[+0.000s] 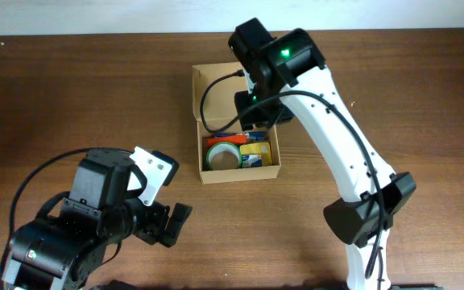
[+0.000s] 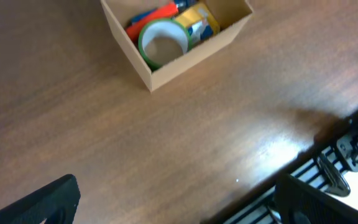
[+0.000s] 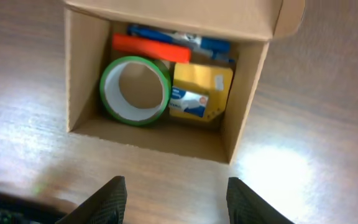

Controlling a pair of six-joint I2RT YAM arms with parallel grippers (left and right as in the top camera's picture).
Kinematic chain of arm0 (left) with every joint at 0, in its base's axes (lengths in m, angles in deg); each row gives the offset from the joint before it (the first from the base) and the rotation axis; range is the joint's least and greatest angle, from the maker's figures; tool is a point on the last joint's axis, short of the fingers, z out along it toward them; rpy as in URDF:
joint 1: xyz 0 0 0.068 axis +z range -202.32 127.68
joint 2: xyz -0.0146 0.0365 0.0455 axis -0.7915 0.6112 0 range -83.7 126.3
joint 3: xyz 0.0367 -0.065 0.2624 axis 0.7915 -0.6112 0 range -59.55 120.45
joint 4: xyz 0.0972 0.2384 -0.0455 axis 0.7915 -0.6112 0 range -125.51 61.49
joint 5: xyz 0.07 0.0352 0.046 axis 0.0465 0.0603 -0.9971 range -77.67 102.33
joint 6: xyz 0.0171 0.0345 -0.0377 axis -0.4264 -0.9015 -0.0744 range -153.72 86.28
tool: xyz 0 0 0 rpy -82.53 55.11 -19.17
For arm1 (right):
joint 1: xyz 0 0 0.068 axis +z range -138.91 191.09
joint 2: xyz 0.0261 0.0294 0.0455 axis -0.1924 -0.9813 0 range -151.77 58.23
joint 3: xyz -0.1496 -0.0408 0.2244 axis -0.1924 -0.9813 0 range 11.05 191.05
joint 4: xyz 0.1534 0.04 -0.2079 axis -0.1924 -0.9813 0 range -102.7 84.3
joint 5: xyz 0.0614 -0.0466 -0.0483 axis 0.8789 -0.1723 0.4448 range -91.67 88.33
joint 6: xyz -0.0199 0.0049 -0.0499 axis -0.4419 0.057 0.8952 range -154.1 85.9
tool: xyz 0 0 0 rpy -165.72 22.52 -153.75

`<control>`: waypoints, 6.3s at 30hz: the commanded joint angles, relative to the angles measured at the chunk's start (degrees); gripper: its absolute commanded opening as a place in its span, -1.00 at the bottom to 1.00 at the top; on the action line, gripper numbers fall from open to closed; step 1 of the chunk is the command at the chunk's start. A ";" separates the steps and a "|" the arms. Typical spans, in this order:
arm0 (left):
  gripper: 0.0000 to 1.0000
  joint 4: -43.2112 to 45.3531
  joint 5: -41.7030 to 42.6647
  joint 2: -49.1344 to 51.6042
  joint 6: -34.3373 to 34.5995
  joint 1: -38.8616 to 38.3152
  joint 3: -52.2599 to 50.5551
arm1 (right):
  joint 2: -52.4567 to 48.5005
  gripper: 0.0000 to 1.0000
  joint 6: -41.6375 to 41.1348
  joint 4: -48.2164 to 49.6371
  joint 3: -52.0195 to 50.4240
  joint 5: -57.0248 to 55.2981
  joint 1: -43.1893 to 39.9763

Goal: Pack container
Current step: 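Raise both grippers to the far side of the box near the lid, then push the box lid forward with both grippers to close it, then press down on the closed lid with both grippers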

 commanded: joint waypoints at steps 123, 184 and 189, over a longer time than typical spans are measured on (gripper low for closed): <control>-0.97 53.70 32.63 76.65 27.89 17.00 26.18 | -9.81 -0.92 -0.35 74.88 -38.73 50.47 -25.97; -0.96 13.68 11.67 53.90 6.67 4.00 29.94 | 7.58 -0.92 27.32 23.69 -33.20 31.08 -21.07; -0.96 13.44 7.80 48.26 6.64 2.93 29.92 | 12.74 -0.92 27.32 22.82 -33.16 31.06 -21.05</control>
